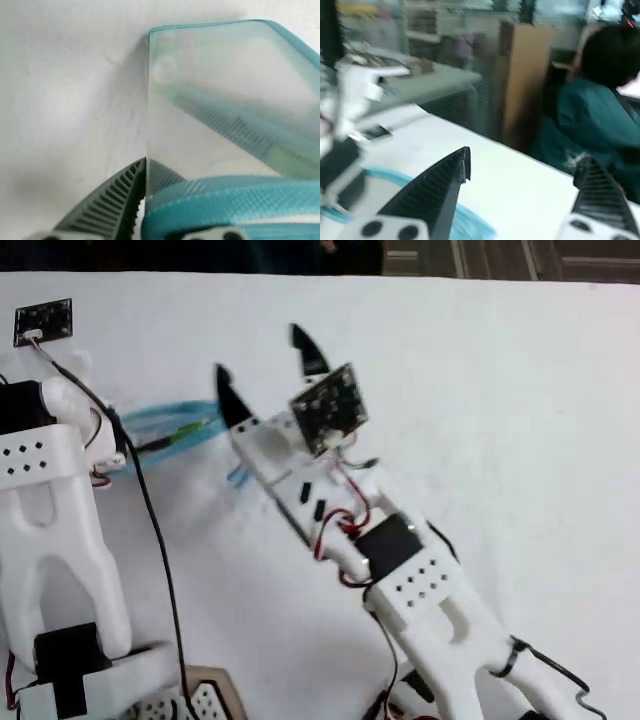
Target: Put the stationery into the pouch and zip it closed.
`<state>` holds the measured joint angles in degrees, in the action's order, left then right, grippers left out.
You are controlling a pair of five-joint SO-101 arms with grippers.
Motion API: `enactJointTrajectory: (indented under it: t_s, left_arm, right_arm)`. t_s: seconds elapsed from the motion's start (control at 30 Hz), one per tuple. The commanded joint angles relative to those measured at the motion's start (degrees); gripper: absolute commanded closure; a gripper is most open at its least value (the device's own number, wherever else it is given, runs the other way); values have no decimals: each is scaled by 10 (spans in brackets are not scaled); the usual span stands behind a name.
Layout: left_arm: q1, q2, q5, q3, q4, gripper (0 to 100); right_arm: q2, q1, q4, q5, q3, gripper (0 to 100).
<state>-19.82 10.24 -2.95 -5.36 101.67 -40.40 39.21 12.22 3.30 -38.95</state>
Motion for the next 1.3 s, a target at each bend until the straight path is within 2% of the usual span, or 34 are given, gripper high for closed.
enactJointTrajectory:
  t_s: [0.0,0.13,0.23,0.4,0.47,0.57,0.7,0.9,1.03,1.27]
  left_arm:
    - [-7,-10,-3,-4,-6,978]
    - [-7,-10,-3,-4,-6,978]
    - [-7,-10,-4,-4,-6,978]
    - [-6,-10,-5,-4,-7,978]
    - [-5,-10,-5,-4,-7,978]
    - [-5,-10,-5,-4,-7,978]
    - [-5,-10,-5,-4,-6,978]
    - [-7,-10,-4,-4,-4,978]
    - [-7,-10,-4,-4,-4,978]
    - [-7,-10,-4,-4,-5,978]
  right_arm:
    - [-28,-42,95,6,-1,676]
    - [-29,-58,182,6,-44,676]
    - [-27,-45,182,6,-112,676]
    - [-26,-7,51,4,-237,676]
    - [-23,9,-12,-32,-271,676]
    - [14,28,-53,-64,-275,676]
    - [121,9,-136,-56,-265,676]
    - [291,-29,-241,19,-225,676]
    - [349,-27,-277,19,-180,676]
    - [358,-18,-272,23,-162,676]
